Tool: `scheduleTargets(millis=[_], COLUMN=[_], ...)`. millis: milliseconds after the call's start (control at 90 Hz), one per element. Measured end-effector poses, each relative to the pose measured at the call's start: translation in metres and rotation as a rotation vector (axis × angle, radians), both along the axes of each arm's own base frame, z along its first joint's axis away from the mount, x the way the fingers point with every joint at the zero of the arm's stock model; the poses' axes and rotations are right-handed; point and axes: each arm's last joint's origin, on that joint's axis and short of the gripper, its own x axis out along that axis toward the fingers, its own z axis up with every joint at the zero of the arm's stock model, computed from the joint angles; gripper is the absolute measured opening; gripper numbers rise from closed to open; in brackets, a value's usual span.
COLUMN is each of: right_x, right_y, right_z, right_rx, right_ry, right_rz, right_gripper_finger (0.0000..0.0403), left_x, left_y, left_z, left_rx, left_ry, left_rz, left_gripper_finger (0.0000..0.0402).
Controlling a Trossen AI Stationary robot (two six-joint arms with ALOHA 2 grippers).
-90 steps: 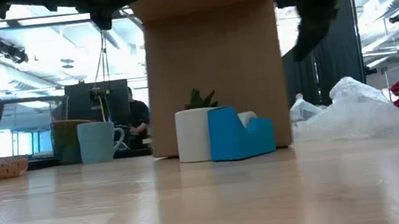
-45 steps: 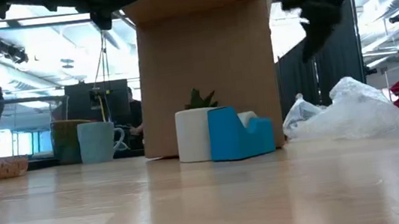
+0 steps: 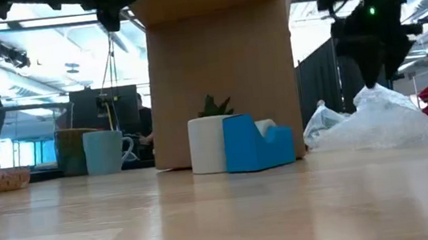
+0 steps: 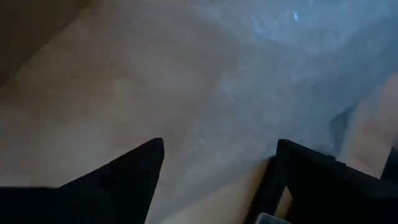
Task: Wrap mug
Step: Prepare the bubble wrap on the table
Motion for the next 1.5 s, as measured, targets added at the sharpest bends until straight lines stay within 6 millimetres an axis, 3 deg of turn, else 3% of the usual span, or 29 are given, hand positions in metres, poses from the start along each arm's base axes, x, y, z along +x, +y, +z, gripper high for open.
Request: scheduleTargets(millis=[211, 356, 467, 622, 811, 1044, 1233, 1500], right_x=[0.007, 0.006, 0.006, 0.007, 0.009, 0.012, 0.007, 0.034], right_y=[-0.003, -0.007, -0.008, -0.007, 0.006, 0.046, 0.089, 0.18], right_z=[-0.032, -0.049, -0.056, -0.058, -0.031, 0.026, 0.04, 0.058], right_rx=[-0.035, -0.087, -0.081, -0.033, 0.038, 0.132, 0.315, 0.314], right_ry=[-0.02, 0.086, 0.169, 0.243, 0.193, -0.09, -0.289, -0.755], right_rz=[-0.032, -0.079, -0.079, 0.041, 0.138, 0.401, 0.582, 0.929], right_gripper_finger=[0.0293, 0.0276, 0.0204, 0.003, 0.0003, 0.0, 0.0, 0.0], left_x=[0.0, 0.0, -0.001, -0.003, -0.018, -0.03, -0.019, 0.006], left_y=[0.0, -0.001, -0.005, -0.015, -0.049, -0.064, -0.07, -0.081], left_z=[0.005, 0.008, 0.01, 0.013, 0.02, 0.016, -0.006, -0.043], left_rx=[-0.092, -0.123, -0.118, -0.151, -0.112, -0.051, -0.037, -0.202], left_ry=[-0.063, -0.095, -0.106, -0.129, -0.185, -0.109, 0.037, 0.21], left_rz=[-0.004, -0.061, -0.193, -0.396, -0.623, -0.748, -0.731, -0.633], left_gripper_finger=[0.0039, 0.0039, 0.0039, 0.0039, 0.0039, 0.0039, 0.0039, 0.0039])
